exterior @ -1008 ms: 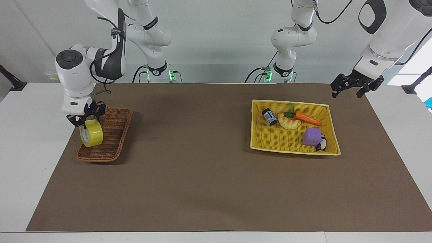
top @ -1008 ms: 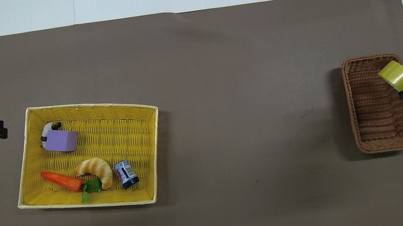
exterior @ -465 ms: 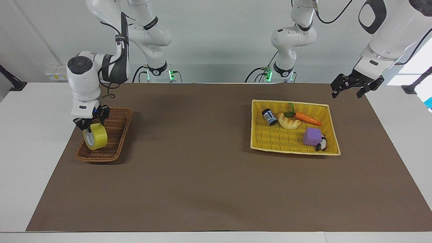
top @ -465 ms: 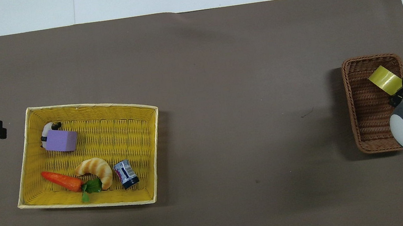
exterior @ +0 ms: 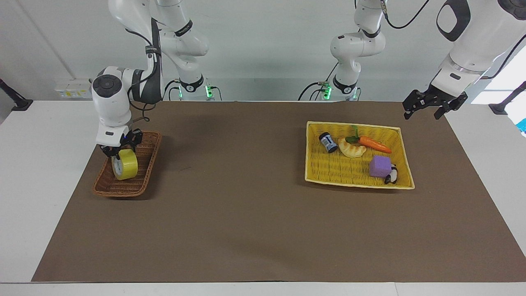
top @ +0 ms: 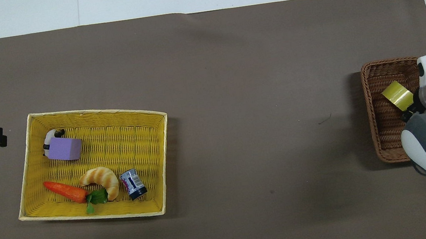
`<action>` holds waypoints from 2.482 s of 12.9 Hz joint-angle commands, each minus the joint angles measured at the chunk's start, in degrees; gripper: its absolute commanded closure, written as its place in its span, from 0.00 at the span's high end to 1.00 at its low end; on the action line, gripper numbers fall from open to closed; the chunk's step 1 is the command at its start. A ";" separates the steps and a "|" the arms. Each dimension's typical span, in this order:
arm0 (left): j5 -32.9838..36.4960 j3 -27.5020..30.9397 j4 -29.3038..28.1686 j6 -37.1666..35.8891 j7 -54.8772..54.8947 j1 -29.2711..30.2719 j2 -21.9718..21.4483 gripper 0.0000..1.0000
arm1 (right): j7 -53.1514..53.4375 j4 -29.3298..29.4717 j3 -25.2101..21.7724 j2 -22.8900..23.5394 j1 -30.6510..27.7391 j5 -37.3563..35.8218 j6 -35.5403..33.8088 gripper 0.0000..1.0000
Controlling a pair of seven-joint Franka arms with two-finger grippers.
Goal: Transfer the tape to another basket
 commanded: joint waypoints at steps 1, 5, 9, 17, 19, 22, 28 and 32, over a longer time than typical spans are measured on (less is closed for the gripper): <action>0.57 -0.22 1.50 -1.56 0.31 0.36 0.53 1.00 | 1.17 -1.74 0.34 -1.49 -0.03 0.30 -0.59 1.00; 0.57 -0.22 1.50 -1.56 0.31 0.36 0.53 1.00 | 3.88 0.97 0.34 -0.44 1.37 13.10 -4.19 1.00; 0.57 -0.22 1.50 -1.56 0.31 0.36 0.53 1.00 | 24.15 6.25 0.43 -0.61 5.67 14.10 -6.47 1.00; 0.57 -0.22 1.50 -1.56 0.31 0.36 0.53 1.00 | 48.63 18.27 1.75 -3.51 13.07 14.28 -22.09 1.00; 0.57 -0.22 1.50 -1.56 0.31 0.36 0.53 1.00 | 48.72 23.81 1.75 -3.51 13.16 14.37 -27.64 1.00; 0.57 -0.22 1.50 -1.56 0.31 0.36 0.53 1.00 | 48.81 31.89 1.75 -4.04 13.07 15.68 -35.98 1.00; 0.57 -0.22 1.50 -1.56 0.31 0.36 0.53 1.00 | 51.19 38.08 0.70 -8.07 12.02 17.51 -42.60 1.00; 0.57 -0.22 1.50 -1.56 0.31 0.36 0.53 1.00 | 51.80 36.32 0.60 -9.83 12.45 19.82 -44.80 1.00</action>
